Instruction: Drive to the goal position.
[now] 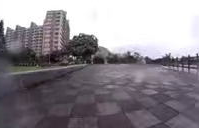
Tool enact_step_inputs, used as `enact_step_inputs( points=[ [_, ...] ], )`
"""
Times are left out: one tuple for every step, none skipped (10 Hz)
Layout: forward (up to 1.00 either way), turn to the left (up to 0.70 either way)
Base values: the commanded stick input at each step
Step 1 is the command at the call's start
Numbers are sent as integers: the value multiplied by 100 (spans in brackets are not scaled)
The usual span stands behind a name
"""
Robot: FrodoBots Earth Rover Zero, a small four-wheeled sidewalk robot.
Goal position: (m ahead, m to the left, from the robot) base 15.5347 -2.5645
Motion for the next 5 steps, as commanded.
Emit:
enact_step_inputs(
  points=[
    [100,0],
    [100,0],
    [100,0],
    [100,0],
    [100,0]
  ],
)
